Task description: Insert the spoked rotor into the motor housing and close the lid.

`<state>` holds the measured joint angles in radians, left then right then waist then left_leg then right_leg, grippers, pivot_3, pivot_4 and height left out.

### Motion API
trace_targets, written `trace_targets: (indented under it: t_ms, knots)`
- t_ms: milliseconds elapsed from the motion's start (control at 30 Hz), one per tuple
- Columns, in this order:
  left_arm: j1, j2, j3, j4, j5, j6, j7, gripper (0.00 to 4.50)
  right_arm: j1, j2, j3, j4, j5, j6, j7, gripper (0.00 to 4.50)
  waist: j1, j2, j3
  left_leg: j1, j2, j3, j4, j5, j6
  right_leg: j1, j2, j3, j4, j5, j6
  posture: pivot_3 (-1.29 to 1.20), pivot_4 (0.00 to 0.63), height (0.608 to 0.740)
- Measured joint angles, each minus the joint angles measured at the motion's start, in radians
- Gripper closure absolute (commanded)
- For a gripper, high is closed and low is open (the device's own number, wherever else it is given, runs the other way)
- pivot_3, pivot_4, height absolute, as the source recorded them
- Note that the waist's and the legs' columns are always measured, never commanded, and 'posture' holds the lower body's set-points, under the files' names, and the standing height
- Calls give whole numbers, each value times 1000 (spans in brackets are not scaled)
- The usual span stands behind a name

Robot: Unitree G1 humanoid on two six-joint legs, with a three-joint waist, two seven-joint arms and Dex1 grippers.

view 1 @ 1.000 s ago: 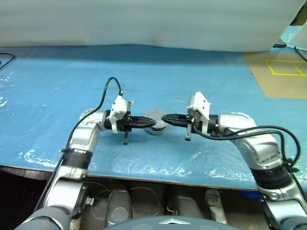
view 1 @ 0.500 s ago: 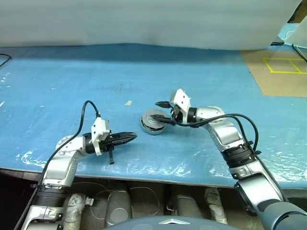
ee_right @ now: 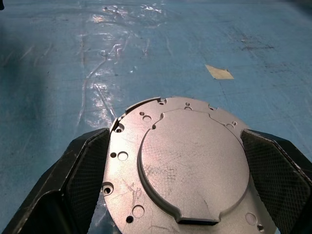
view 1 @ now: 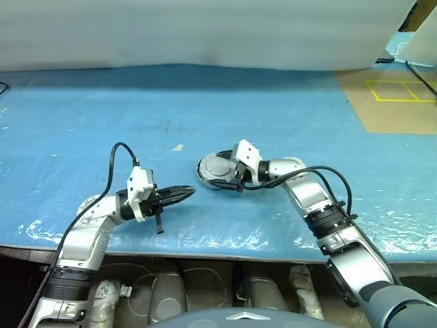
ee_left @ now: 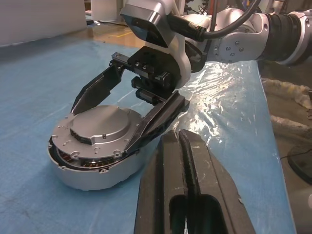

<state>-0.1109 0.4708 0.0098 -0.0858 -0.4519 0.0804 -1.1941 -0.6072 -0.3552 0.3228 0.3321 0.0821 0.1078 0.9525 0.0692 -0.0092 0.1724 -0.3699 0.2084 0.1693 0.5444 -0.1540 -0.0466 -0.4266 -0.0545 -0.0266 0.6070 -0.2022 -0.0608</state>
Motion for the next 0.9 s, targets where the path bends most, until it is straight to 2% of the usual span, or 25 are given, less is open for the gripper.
trace_targets:
  t_ms: [300, 467, 733, 900]
  knots:
    - [3, 3, -15, 1, 7, -19, 3, 4457, 6, 28, -47, -22, 62, 121, 11, 22, 0, 0, 0, 1, 0, 0, 0, 0, 0, 1, 0, 0, 0, 0, 0, 0, 150, 740]
    - [2, 8, -16, 5, 10, -31, 2, 4457, 1, 30, -55, -59, 55, 115, 3, 22, 0, 0, 0, 1, 0, 0, -1, 0, 0, 1, 0, 0, 0, 0, -1, 0, 150, 740]
    - [3, 10, -19, 31, 16, -57, -1, 4457, -2, 40, -40, 39, 6, 35, -17, 22, 0, 0, 0, 3, 0, 1, -1, 0, 0, 2, 0, 0, 0, 0, -1, 0, 150, 740]
    - [3, 11, -18, 40, 17, -74, 1, 4457, -2, 55, -44, 54, -1, 3, -34, 1509, 0, 0, 0, 4, 0, 1, 0, 0, 0, 3, 0, 0, 0, 0, 0, 0, 150, 740]
